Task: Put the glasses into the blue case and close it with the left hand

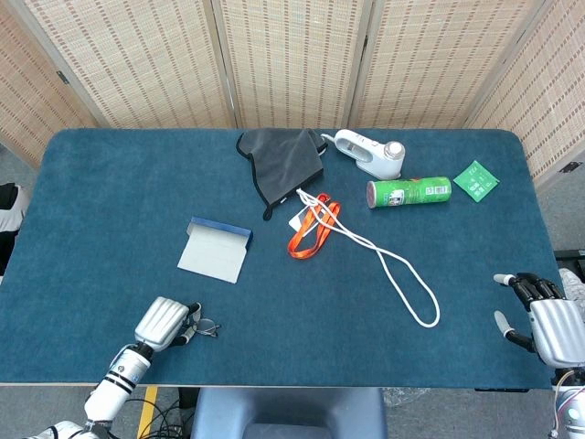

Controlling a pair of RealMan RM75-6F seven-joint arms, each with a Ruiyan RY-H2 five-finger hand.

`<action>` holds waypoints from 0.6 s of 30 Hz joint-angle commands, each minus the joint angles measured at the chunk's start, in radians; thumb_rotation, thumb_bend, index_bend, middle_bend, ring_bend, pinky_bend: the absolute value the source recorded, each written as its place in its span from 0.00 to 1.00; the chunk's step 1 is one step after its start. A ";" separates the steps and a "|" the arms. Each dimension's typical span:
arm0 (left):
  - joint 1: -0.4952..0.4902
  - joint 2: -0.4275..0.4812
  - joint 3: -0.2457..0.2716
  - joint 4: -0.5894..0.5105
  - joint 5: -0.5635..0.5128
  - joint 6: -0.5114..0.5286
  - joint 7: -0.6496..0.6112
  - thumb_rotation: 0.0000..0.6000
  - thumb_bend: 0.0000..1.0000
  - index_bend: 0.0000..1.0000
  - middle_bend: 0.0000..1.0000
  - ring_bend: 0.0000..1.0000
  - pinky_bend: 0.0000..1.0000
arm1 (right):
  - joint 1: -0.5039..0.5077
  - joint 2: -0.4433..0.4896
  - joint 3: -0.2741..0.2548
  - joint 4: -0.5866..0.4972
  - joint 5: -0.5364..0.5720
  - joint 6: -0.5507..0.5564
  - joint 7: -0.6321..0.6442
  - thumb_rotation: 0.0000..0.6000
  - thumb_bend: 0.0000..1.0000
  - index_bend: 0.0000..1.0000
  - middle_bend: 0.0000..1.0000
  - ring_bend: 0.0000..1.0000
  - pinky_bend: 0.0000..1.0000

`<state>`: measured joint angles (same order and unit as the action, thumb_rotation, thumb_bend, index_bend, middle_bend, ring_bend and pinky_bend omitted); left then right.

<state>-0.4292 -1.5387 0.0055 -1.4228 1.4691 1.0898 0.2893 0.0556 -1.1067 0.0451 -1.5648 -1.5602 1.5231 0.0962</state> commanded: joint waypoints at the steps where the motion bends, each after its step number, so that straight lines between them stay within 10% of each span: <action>1: -0.001 -0.005 -0.001 0.008 0.001 0.006 -0.005 1.00 0.45 0.58 0.96 0.95 1.00 | 0.000 0.001 0.000 -0.001 0.001 -0.002 -0.001 1.00 0.35 0.26 0.34 0.25 0.25; 18: -0.013 -0.022 -0.035 0.045 0.028 0.072 -0.044 1.00 0.46 0.68 0.97 0.96 1.00 | 0.001 0.005 0.002 -0.009 -0.001 0.002 -0.008 1.00 0.35 0.26 0.34 0.25 0.26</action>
<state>-0.4398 -1.5612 -0.0273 -1.3773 1.4980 1.1608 0.2445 0.0565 -1.1016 0.0466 -1.5738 -1.5615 1.5252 0.0877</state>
